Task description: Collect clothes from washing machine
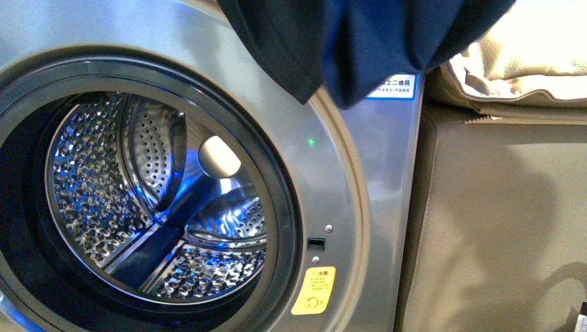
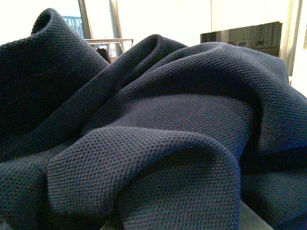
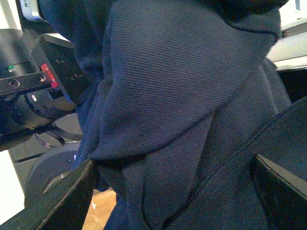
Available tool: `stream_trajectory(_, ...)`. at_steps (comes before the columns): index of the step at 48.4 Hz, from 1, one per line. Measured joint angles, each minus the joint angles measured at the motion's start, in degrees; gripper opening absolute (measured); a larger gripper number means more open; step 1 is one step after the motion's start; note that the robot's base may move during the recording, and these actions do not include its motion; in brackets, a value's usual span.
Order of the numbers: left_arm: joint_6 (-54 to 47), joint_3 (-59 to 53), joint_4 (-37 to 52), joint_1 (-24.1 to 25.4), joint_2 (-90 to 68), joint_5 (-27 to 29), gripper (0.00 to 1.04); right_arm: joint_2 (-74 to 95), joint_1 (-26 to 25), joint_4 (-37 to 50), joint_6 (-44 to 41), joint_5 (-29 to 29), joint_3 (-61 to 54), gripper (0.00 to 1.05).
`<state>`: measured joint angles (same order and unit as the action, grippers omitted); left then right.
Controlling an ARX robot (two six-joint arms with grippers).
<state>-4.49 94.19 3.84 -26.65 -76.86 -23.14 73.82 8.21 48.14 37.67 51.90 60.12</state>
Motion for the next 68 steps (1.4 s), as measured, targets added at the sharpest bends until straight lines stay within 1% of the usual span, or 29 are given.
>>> stream_trajectory(8,0.02,0.0,0.0,0.02,0.0,0.02,0.15,0.02,3.54,5.9,5.6,-1.22,-0.09,0.97)
stream_trajectory(15,0.02,0.0,0.0,0.0,0.0,0.0,0.15,-0.74,4.42,9.9,9.42,-1.18,-1.31,0.97)
stream_trajectory(22,0.02,0.0,0.0,0.0,0.0,0.0,0.15,-1.57,5.07,7.87,9.42,-1.36,-1.6,0.97)
stream_trajectory(29,0.0,0.0,0.0,0.0,0.0,0.0,0.15,-1.75,6.01,2.51,5.92,-3.06,-1.14,0.97)
stream_trajectory(33,0.0,0.0,0.0,0.0,0.0,0.02,0.15,-1.4,6.78,-3.19,1.31,-6.01,0.48,0.97)
stream_trajectory(36,0.0,0.0,0.0,0.02,0.0,0.09,0.15,-0.83,7.5,-8.17,-3.63,-9.4,2.43,0.97)
stream_trajectory(39,0.02,0.0,0.0,0.02,0.0,0.15,0.15,-0.11,8.15,-11.19,-7.13,-12.35,4.02,0.97)
stream_trajectory(47,0.0,0.0,0.0,0.02,0.0,0.2,0.15,0.79,10.29,-15.04,-14.23,-16.15,5.66,0.97)
stream_trajectory(54,0.0,0.0,-0.02,0.02,0.0,0.24,0.15,1.4,11.63,-17.75,-17.7,-18.6,7.04,0.97)
stream_trajectory(56,0.0,0.0,-0.02,0.02,0.0,0.28,0.15,1.66,12.17,-19.39,-19.43,-20.17,7.72,0.97)
stream_trajectory(61,0.0,0.0,-0.02,0.02,0.0,0.28,0.15,2.19,12.76,-19.78,-21.44,-22.88,8.17,0.97)
stream_trajectory(62,0.0,0.0,-0.02,0.02,0.0,0.33,0.15,2.32,12.85,-19.98,-21.84,-24.22,8.39,0.92)
stream_trajectory(65,0.0,0.0,-0.02,0.02,0.0,0.39,0.15,2.45,12.87,-20.37,-22.34,-25.92,8.68,0.82)
stream_trajectory(68,0.0,0.0,-0.02,0.02,0.0,0.39,0.15,2.49,12.81,-20.39,-22.34,-26.45,8.72,0.75)
